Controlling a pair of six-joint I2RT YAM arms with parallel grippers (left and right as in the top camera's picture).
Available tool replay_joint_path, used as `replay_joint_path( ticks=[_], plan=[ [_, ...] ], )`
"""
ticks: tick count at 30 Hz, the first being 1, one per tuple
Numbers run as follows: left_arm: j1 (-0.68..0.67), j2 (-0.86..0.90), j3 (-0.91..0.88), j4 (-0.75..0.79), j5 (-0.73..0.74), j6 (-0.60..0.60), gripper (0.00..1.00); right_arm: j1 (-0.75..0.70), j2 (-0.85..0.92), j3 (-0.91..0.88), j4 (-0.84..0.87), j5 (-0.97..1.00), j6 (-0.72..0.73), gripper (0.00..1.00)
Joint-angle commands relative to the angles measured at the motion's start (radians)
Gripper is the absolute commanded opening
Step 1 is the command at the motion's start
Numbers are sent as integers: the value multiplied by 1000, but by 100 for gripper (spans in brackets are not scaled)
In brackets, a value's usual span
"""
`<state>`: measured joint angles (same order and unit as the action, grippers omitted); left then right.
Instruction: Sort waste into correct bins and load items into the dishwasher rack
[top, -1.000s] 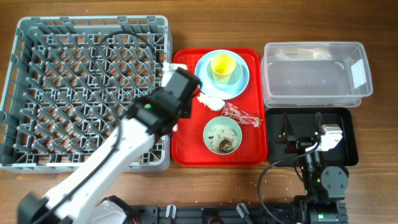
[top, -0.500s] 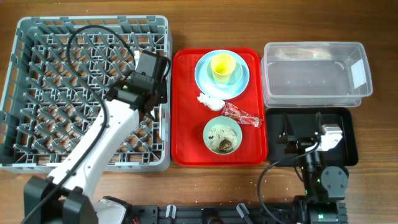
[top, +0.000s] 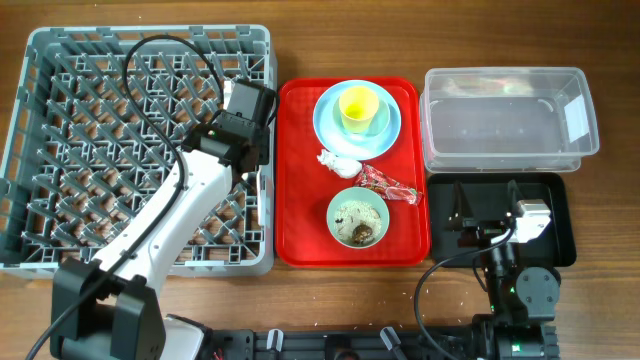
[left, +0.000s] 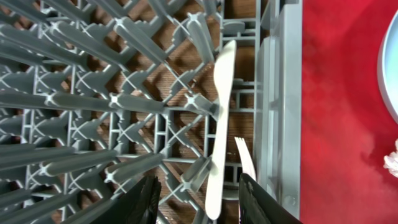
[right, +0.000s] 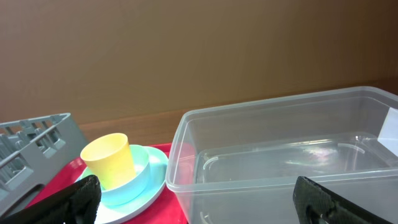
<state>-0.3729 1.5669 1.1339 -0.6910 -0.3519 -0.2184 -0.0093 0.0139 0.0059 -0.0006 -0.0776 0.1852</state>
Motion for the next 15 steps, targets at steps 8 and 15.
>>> replay_joint_path(
  ticks=[8, 15],
  plan=[
    [4, -196, 50, -11, 554, -85, 100, -2, -4, -1, 2, 10, 5, 100],
    [4, -196, 50, -77, 553, -84, 100, -2, -4, -1, 3, 10, 5, 100]
  ],
)
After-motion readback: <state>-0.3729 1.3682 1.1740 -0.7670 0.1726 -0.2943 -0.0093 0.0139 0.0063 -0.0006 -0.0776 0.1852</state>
